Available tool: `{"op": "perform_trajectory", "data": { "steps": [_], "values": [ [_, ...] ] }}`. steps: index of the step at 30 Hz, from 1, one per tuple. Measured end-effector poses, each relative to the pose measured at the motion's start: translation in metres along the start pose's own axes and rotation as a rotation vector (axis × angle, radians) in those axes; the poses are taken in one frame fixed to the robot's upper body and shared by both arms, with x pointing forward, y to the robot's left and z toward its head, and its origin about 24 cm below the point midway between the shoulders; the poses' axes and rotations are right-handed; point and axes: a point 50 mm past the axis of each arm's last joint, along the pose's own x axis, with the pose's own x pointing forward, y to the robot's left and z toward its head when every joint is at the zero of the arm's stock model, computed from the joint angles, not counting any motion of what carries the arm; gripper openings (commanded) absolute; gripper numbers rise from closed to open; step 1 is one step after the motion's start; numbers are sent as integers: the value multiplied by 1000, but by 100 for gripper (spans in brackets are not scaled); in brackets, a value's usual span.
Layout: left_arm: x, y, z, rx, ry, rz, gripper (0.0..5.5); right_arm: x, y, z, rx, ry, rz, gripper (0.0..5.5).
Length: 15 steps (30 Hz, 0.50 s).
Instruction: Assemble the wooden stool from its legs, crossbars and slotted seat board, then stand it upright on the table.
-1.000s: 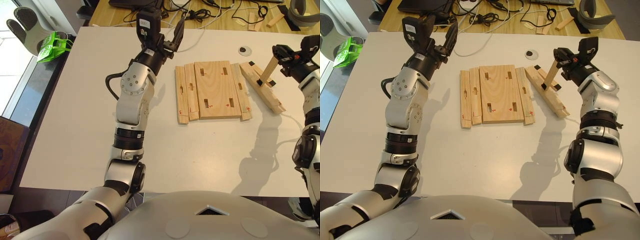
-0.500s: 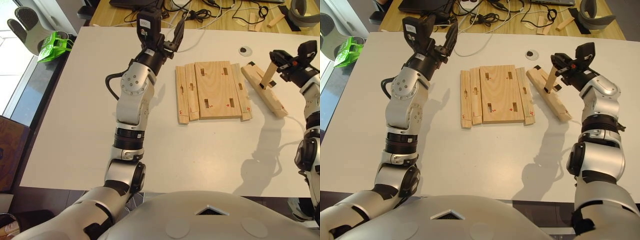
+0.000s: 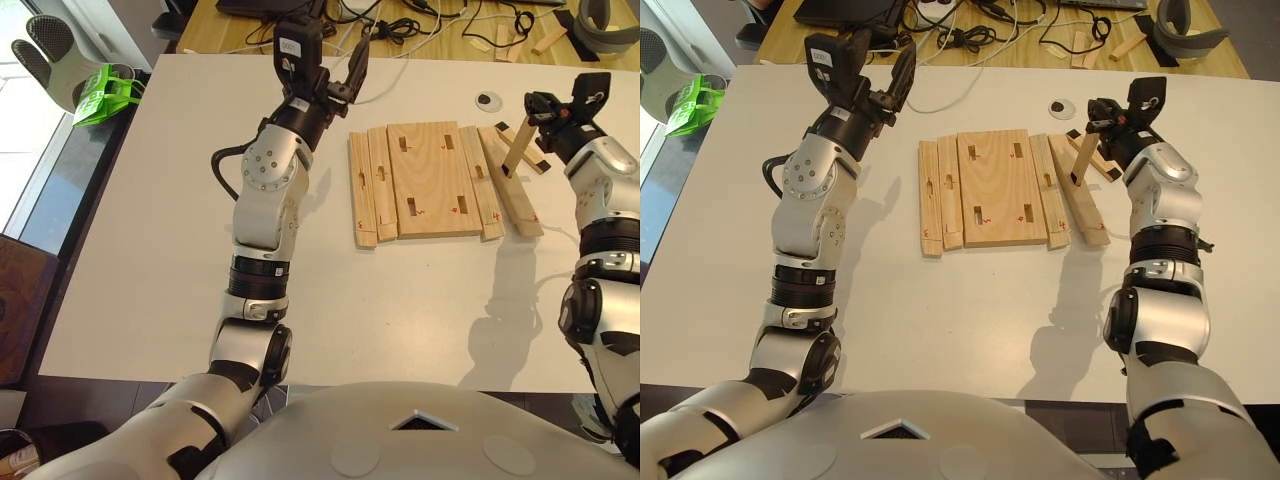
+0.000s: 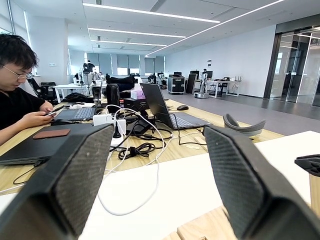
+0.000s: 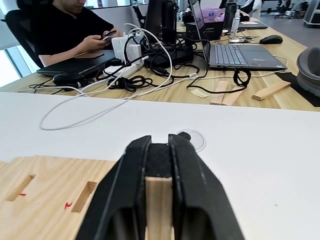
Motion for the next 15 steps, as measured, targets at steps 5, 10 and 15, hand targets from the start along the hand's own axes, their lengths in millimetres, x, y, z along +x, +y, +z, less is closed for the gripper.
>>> {"op": "perform_trajectory", "data": {
  "steps": [5, 10, 15],
  "values": [
    [1, -2, -1, -10, -8, 10, 331, 3, 9, 1, -67, 21, -2, 39],
    [1, -1, -3, -10, -8, 15, 331, 3, 8, 1, -69, 20, 7, 39],
    [0, -1, -4, -10, -10, 17, 331, -2, 9, -1, -109, 8, 9, 105]
  ]
}}
